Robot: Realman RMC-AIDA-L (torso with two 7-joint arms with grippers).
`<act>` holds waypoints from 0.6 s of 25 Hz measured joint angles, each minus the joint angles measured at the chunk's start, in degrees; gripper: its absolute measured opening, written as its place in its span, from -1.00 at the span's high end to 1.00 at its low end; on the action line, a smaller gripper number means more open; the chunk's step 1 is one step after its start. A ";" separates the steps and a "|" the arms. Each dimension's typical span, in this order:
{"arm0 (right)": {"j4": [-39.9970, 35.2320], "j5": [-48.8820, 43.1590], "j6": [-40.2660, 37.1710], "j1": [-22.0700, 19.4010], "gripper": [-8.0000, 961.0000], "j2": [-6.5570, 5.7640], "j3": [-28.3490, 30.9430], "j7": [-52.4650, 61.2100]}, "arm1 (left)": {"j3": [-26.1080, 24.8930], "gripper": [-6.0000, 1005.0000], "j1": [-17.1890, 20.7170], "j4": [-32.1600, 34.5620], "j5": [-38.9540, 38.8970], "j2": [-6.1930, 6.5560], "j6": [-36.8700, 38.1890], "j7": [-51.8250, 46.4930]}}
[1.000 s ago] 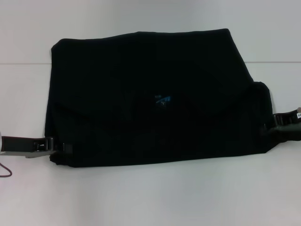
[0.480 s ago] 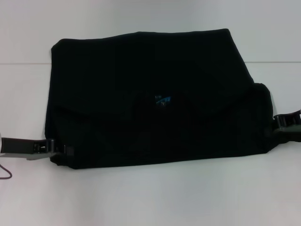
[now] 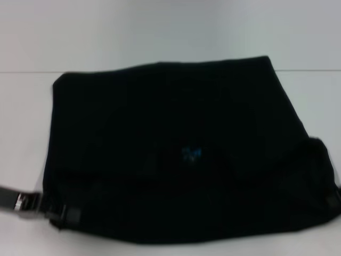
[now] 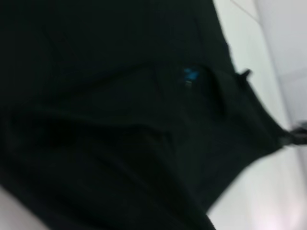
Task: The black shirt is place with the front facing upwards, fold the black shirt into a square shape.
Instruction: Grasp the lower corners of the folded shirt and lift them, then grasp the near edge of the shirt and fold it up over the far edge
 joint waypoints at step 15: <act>0.06 -0.03 -6.32 0.46 0.89 0.56 9.34 -5.72 | -6.91 0.72 -1.13 0.16 2.99 1.41 10.51 -1.36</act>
